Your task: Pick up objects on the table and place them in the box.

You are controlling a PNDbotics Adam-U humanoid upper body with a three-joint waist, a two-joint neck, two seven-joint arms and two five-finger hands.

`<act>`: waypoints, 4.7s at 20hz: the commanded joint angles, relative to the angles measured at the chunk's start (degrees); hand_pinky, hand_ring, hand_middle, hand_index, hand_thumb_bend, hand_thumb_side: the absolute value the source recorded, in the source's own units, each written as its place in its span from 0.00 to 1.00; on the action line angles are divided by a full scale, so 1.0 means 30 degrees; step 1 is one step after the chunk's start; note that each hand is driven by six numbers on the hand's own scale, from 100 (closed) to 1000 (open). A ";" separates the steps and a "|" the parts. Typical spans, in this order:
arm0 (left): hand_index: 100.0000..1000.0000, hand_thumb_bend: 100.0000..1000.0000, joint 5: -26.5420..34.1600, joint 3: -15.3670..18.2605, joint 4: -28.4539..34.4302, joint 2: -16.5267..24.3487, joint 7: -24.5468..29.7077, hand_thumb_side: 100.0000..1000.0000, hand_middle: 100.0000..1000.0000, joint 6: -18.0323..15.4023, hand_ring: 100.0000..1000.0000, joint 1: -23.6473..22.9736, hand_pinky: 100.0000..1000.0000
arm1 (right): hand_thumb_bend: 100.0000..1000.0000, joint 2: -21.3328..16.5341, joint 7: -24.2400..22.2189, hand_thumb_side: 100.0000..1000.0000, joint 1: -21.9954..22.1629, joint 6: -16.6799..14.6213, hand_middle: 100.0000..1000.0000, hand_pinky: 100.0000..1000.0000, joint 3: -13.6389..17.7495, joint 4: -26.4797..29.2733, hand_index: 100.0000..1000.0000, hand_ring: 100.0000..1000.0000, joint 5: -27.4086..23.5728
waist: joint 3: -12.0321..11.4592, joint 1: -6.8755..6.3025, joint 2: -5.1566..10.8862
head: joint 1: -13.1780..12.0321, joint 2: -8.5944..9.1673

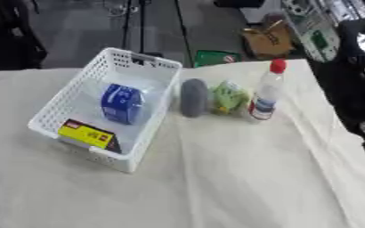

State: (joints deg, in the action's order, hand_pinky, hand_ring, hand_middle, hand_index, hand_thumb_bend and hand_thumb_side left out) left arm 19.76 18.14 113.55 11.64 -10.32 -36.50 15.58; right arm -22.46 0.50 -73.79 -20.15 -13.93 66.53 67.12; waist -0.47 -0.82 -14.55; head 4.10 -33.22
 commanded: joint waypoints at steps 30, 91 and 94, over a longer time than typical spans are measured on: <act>0.71 0.00 -0.0290 0.0078 0.0346 0.0434 0.0014 0.65 0.74 0.0217 0.64 0.0232 0.68 | 0.50 -0.5814 -0.3638 1.00 0.5521 0.2311 0.89 0.92 0.2756 0.2449 1.00 0.99 -0.2978 | 0.0733 0.0365 0.0092 | -0.0651 0.0199; 0.71 0.00 -0.0410 -0.0005 0.0346 0.0086 0.0286 0.65 0.74 0.0430 0.64 0.0573 0.68 | 0.73 -0.3361 -0.3806 0.99 1.0236 0.3088 0.79 1.00 0.3908 0.1542 1.00 1.00 -1.2194 | 0.0293 0.0251 -0.0543 | -0.0275 0.0987; 0.71 0.00 -0.0400 -0.0028 0.0346 0.0056 0.0330 0.65 0.74 0.0438 0.64 0.0586 0.68 | 0.73 -0.3017 -0.3836 0.99 1.0077 0.3057 0.79 1.00 0.3878 0.1235 1.00 1.00 -1.1685 | 0.0242 0.0238 -0.0571 | -0.0247 0.1033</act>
State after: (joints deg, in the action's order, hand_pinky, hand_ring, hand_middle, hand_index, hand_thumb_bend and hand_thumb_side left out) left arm 18.57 18.15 113.55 11.38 -9.55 -35.21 16.63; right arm -30.82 -11.15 -42.40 -10.89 -2.84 70.11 31.17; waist 0.31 -0.02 -17.08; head 3.16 -30.82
